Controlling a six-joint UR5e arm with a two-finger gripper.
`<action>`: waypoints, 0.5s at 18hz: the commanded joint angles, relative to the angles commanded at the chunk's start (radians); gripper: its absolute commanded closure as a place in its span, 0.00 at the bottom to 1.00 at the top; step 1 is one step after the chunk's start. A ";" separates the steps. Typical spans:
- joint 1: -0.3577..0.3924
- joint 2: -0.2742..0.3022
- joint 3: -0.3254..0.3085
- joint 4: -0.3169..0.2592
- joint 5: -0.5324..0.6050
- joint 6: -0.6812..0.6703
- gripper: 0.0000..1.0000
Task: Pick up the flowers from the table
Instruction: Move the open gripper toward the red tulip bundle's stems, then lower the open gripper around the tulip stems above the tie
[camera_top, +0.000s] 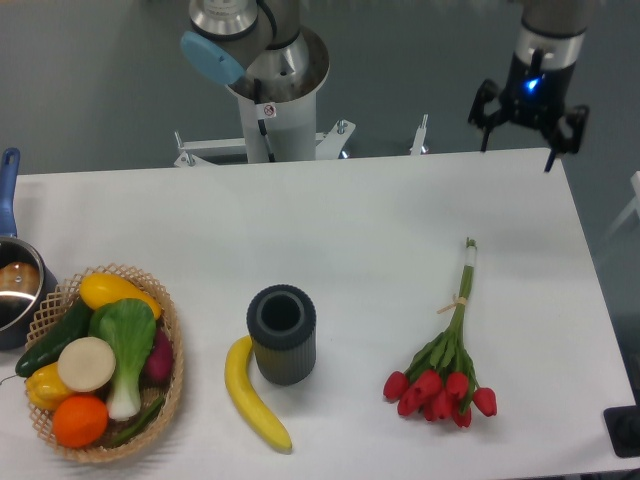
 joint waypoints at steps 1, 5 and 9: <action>-0.005 -0.018 -0.003 0.026 0.000 -0.011 0.00; -0.029 -0.074 -0.011 0.091 0.002 -0.075 0.00; -0.041 -0.115 -0.017 0.132 0.002 -0.109 0.00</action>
